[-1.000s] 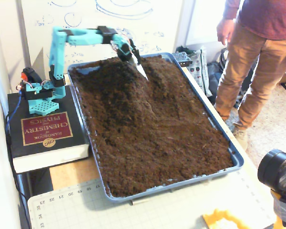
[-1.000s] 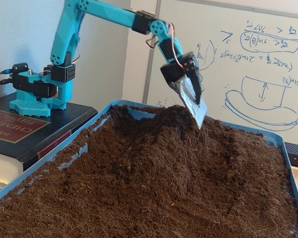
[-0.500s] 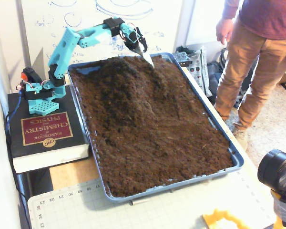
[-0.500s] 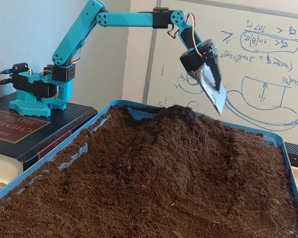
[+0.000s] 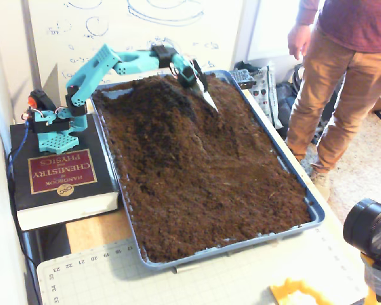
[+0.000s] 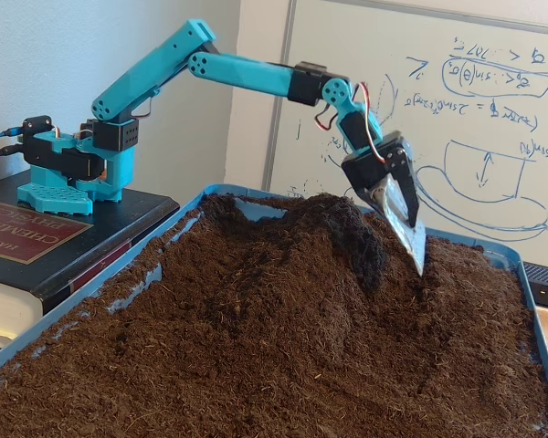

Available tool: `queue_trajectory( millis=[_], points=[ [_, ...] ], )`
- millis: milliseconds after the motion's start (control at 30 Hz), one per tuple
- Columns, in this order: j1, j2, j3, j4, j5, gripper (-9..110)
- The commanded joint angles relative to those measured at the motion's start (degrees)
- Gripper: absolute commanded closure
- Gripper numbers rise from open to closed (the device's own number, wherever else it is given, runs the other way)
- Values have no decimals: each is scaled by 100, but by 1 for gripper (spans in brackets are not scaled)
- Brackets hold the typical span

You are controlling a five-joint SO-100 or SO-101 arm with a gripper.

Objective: Build a berm.

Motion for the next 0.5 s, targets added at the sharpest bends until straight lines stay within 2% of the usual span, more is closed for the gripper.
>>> queue_trajectory(
  millis=[0,467],
  points=[
    [176,132,-580,-378,-123,101],
    [97,-422,-229,-501,44,101]
  ],
)
